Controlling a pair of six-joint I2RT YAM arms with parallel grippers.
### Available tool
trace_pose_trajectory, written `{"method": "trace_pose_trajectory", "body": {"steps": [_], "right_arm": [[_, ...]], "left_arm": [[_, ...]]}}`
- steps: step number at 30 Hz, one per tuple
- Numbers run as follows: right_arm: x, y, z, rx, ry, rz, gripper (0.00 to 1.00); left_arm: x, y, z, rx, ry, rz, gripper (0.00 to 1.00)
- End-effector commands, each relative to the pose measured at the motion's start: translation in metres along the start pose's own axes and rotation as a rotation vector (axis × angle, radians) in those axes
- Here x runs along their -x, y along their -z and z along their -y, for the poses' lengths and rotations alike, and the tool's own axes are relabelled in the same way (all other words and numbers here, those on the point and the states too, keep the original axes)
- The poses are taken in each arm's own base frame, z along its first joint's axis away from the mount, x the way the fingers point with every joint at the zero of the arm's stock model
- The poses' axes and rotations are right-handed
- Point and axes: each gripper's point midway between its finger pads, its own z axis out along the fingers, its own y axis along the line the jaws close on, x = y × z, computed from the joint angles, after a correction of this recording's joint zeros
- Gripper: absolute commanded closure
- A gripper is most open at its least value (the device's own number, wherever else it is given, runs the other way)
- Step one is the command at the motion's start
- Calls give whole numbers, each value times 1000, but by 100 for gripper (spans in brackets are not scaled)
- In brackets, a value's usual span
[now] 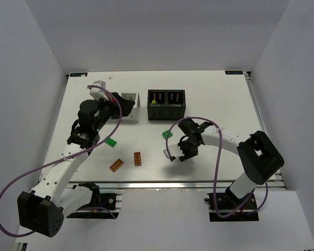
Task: Sort the legos into containers by color
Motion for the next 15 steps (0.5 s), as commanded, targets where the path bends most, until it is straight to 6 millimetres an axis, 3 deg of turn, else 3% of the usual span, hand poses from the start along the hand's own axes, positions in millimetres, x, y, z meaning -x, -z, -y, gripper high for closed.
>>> {"method": "trace_pose_trajectory", "body": {"steps": [1, 5, 7, 8, 11, 15], "right_arm": [[-9, -22, -32, 124, -47, 1, 60], [-2, -17, -17, 66, -108, 21, 87], [6, -5, -2, -10, -167, 41, 92], [14, 3, 15, -76, -180, 67, 94], [48, 45, 51, -223, -262, 208, 100], [81, 102, 76, -405, -299, 371, 100]], "left_arm": [[1, 2, 6, -37, 4, 8, 18], [-4, 1, 13, -77, 22, -20, 18], [-8, -1, 15, -92, 32, -37, 18], [-10, -1, 16, -101, 37, -44, 18], [-17, -2, 27, -153, 33, -70, 18], [-37, -4, 45, -242, 39, -138, 18]]}}
